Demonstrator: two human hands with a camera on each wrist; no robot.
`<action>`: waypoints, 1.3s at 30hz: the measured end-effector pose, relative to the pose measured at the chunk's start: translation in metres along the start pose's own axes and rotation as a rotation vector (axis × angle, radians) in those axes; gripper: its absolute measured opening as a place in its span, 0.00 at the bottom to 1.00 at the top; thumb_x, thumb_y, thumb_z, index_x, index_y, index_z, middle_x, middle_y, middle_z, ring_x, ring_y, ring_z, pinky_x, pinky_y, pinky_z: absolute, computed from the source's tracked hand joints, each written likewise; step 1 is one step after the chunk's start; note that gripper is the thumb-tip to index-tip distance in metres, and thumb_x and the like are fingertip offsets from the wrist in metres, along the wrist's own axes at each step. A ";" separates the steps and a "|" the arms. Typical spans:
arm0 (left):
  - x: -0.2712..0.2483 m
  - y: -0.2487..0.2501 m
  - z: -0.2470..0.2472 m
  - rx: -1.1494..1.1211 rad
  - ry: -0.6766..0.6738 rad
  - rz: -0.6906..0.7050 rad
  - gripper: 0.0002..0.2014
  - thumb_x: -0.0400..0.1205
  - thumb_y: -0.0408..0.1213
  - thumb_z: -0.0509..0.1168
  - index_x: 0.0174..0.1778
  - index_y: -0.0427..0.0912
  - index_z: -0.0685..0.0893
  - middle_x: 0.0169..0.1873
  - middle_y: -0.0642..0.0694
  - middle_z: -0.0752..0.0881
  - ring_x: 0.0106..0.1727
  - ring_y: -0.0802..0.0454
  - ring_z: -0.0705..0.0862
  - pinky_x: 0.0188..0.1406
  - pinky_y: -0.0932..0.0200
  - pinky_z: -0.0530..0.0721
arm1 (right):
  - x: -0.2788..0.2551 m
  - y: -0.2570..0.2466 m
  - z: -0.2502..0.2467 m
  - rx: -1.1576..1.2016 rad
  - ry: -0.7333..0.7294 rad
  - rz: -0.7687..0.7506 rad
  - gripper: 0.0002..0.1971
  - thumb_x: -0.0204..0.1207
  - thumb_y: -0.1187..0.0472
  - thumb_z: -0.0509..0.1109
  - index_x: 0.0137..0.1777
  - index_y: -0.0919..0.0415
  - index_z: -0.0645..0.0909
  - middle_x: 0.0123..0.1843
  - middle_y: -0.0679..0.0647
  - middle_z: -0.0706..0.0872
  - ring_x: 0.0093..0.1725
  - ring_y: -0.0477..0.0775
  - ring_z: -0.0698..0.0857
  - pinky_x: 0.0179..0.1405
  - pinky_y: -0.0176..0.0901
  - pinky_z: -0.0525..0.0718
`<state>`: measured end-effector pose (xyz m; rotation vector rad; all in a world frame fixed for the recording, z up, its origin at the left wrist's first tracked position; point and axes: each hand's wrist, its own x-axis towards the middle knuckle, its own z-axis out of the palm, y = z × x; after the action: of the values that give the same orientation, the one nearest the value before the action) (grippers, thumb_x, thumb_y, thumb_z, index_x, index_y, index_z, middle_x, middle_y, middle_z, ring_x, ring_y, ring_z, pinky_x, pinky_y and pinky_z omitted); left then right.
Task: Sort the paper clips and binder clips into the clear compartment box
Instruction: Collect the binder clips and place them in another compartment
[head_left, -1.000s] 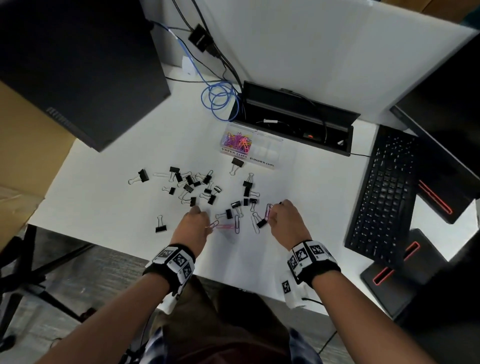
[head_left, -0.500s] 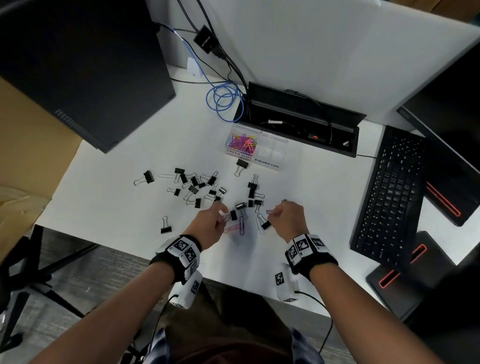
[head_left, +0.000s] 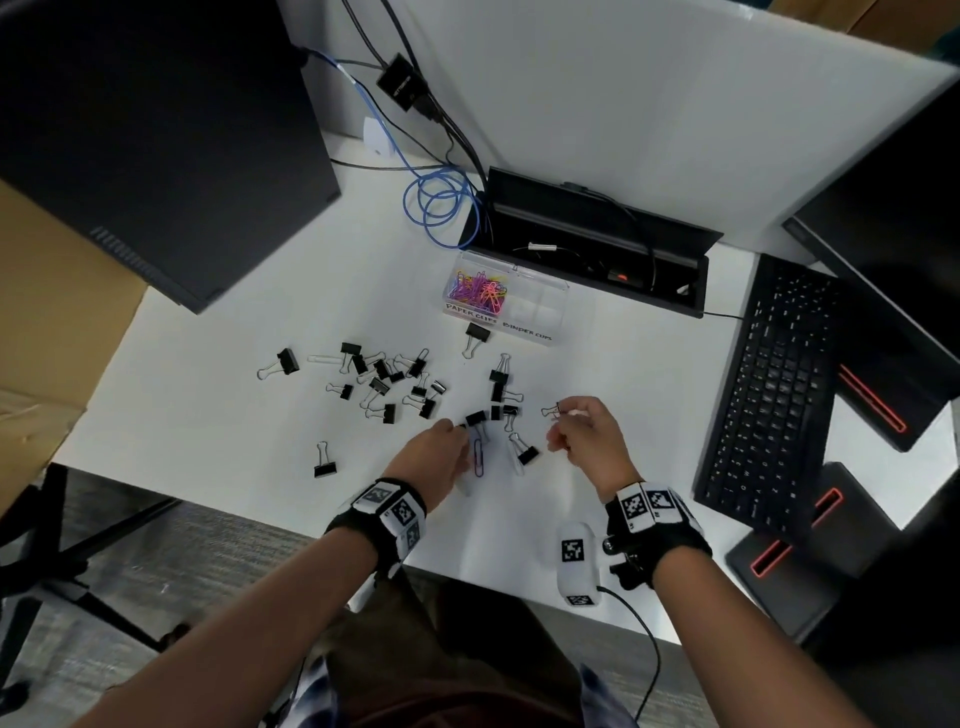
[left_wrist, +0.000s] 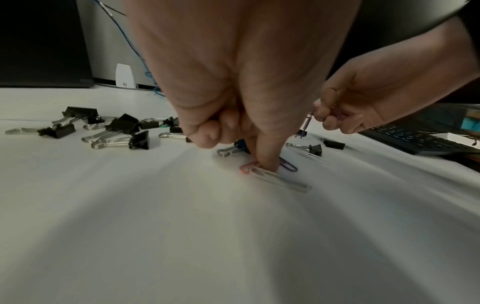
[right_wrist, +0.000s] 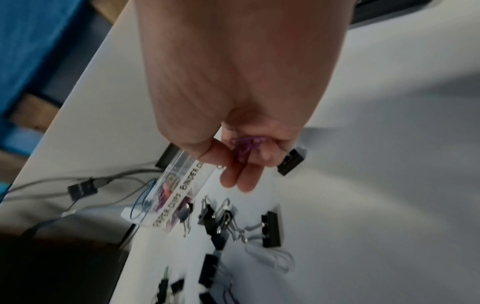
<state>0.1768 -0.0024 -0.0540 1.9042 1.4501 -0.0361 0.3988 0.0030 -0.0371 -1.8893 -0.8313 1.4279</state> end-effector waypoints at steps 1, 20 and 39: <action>0.001 0.001 0.000 0.009 0.002 -0.001 0.09 0.84 0.38 0.61 0.54 0.36 0.78 0.51 0.41 0.77 0.47 0.41 0.83 0.44 0.53 0.80 | 0.000 -0.001 -0.002 0.030 -0.012 0.021 0.11 0.78 0.70 0.58 0.51 0.58 0.80 0.36 0.58 0.86 0.32 0.53 0.83 0.29 0.39 0.72; 0.011 0.017 -0.010 -0.612 0.045 -0.245 0.08 0.80 0.31 0.54 0.46 0.42 0.79 0.33 0.46 0.83 0.27 0.53 0.78 0.26 0.64 0.75 | 0.007 0.019 -0.020 -0.185 0.039 0.057 0.17 0.69 0.68 0.72 0.28 0.52 0.68 0.28 0.51 0.74 0.30 0.53 0.73 0.36 0.45 0.72; 0.010 0.027 0.006 -0.047 0.102 -0.224 0.11 0.82 0.41 0.66 0.54 0.37 0.83 0.55 0.41 0.79 0.52 0.42 0.83 0.49 0.55 0.79 | 0.009 0.016 -0.012 -0.458 0.126 -0.037 0.07 0.69 0.63 0.77 0.46 0.59 0.84 0.47 0.51 0.86 0.48 0.49 0.81 0.47 0.35 0.73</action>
<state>0.2055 -0.0005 -0.0483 1.7200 1.7133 -0.0106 0.4143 -0.0013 -0.0519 -2.2561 -1.2010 1.1479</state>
